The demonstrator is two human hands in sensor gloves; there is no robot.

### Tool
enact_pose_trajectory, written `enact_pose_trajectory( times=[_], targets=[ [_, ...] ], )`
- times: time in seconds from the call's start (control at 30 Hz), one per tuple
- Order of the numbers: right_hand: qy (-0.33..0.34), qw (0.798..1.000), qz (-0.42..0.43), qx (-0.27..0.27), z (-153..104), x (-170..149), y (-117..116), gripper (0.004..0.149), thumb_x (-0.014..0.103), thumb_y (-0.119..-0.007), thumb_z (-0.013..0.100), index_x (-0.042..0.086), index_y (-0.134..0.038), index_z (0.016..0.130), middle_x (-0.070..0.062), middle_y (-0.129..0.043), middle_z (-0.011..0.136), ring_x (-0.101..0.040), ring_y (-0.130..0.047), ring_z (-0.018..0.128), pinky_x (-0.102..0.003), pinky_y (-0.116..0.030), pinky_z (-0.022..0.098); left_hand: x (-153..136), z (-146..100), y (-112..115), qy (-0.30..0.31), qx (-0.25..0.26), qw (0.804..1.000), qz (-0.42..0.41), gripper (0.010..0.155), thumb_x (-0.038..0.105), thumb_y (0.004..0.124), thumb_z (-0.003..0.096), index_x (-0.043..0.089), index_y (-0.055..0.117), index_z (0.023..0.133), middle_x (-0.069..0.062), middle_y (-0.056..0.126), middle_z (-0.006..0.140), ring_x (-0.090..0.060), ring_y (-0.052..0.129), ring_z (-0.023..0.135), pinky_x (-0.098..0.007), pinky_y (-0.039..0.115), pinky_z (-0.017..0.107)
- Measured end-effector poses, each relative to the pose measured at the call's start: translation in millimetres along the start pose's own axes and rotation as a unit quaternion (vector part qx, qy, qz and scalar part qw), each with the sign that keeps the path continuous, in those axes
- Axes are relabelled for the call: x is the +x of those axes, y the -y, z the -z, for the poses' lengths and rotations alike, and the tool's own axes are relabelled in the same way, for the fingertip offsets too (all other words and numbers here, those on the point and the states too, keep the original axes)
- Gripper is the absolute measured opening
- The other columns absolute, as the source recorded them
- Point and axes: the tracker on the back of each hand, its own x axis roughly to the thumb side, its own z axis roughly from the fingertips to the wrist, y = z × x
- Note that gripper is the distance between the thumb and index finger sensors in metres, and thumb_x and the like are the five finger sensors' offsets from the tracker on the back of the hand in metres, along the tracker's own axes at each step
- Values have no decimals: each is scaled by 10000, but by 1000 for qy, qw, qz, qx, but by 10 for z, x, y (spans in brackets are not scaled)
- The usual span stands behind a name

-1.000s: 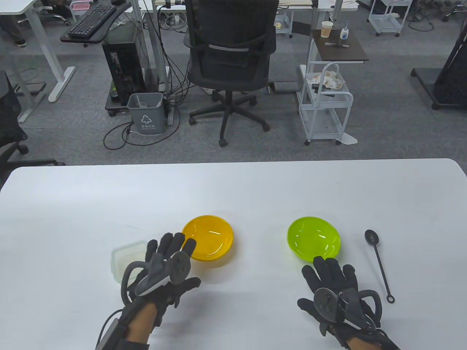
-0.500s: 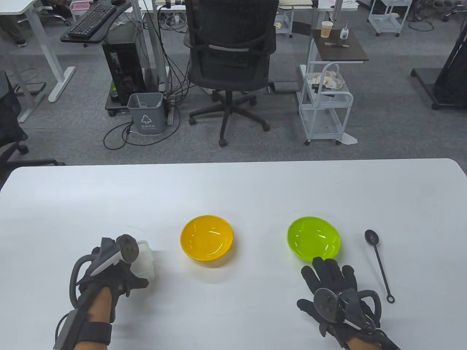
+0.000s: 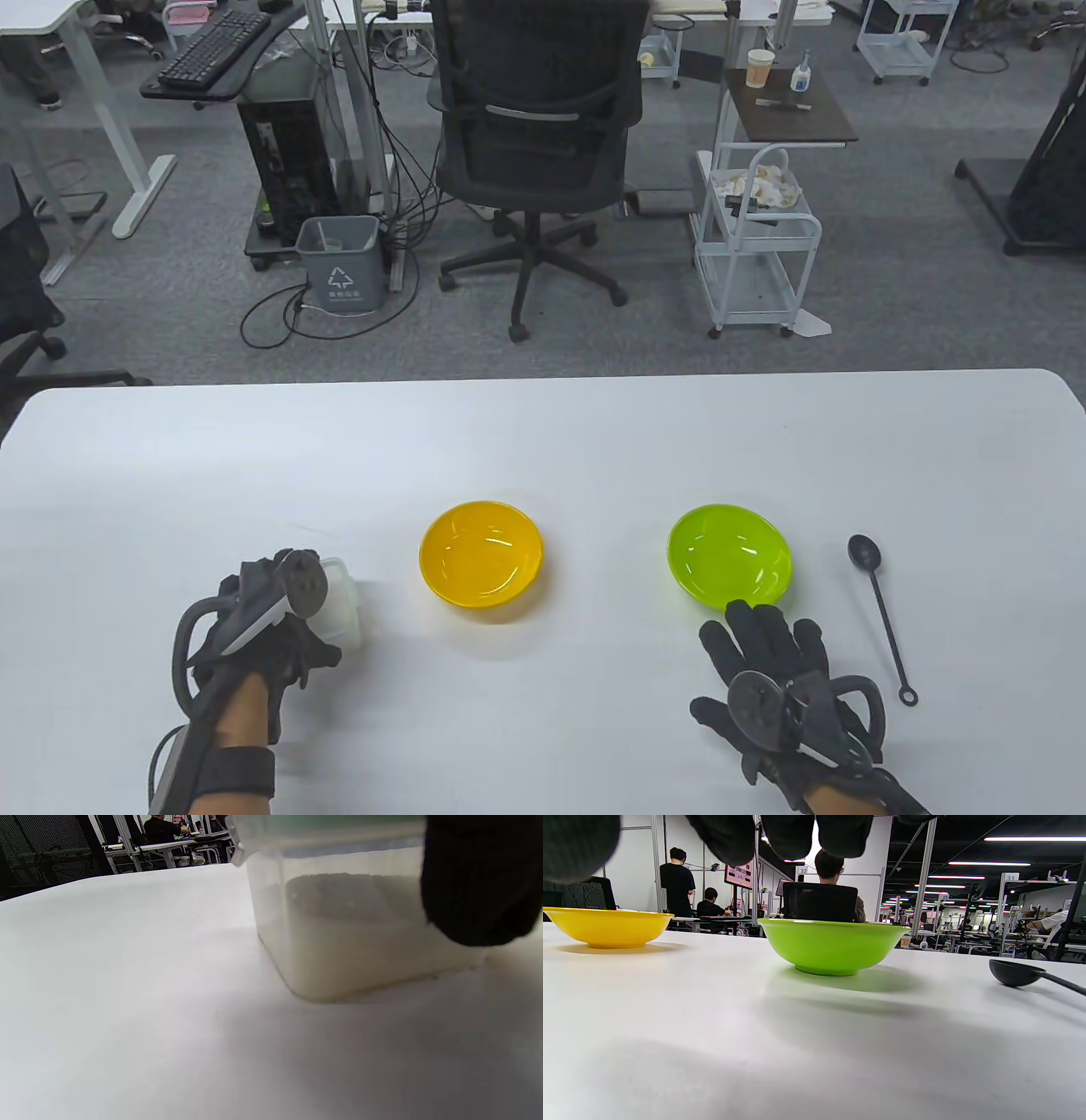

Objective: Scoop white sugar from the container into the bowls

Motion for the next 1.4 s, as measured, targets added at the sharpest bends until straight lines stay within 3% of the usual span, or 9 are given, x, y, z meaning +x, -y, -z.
enact_pose_trajectory(
  times=[0.37, 0.6, 0.77, 1.0, 1.27, 1.4],
  targets=[
    [-2, 1000, 3, -1, 2, 8, -3, 795, 700, -690, 397, 384, -453, 1087, -62, -334, 1216, -372, -420, 1143, -639, -342, 797, 45, -62, 14, 4, 37, 999, 4, 1164, 659, 961, 227, 326, 303, 1128, 34, 303, 1235, -322, 448, 1186, -593, 341, 856],
    [-2, 1000, 6, -6, -1, 5, 1, 796, 700, -689, 398, 383, -453, 1088, -61, -337, 1215, -373, -421, 1142, -639, -345, 796, 264, -292, -279, 50, 56, 997, 11, 1162, 667, 960, 228, 304, 329, 1133, 11, 322, 1236, -338, 470, 1177, -602, 352, 852],
    [-3, 1000, 4, -4, 0, 10, 4, 794, 699, -690, 398, 384, -454, 1087, -60, -337, 1216, -373, -423, 1142, -639, -343, 797, 654, -570, -559, 121, 72, 990, 12, 1154, 697, 941, 230, 286, 362, 1139, -30, 361, 1234, -345, 513, 1165, -610, 367, 851],
    [-6, 1000, 3, -5, -3, 11, 7, 793, 699, -689, 399, 383, -453, 1087, -60, -338, 1215, -374, -423, 1142, -639, -345, 796, 1421, -867, -702, 197, 82, 976, 34, 1150, 700, 933, 240, 282, 358, 1144, -38, 354, 1235, -344, 501, 1169, -613, 349, 858],
    [-9, 1000, 2, -2, -1, 6, 8, 793, 699, -690, 398, 384, -454, 1087, -62, -340, 1215, -372, -423, 1142, -638, -345, 796, 2261, -1002, -498, 248, 52, 966, 43, 1148, 698, 931, 246, 302, 338, 1147, -6, 336, 1242, -322, 472, 1187, -607, 313, 876],
    [-9, 1000, 1, -1, 2, 8, 7, 792, 698, -691, 399, 384, -454, 1087, -62, -341, 1215, -374, -422, 1141, -638, -345, 796, 2540, -1020, -328, 258, 39, 964, 43, 1149, 703, 925, 248, 320, 321, 1148, 18, 305, 1250, -306, 456, 1198, -601, 304, 884]
  ],
)
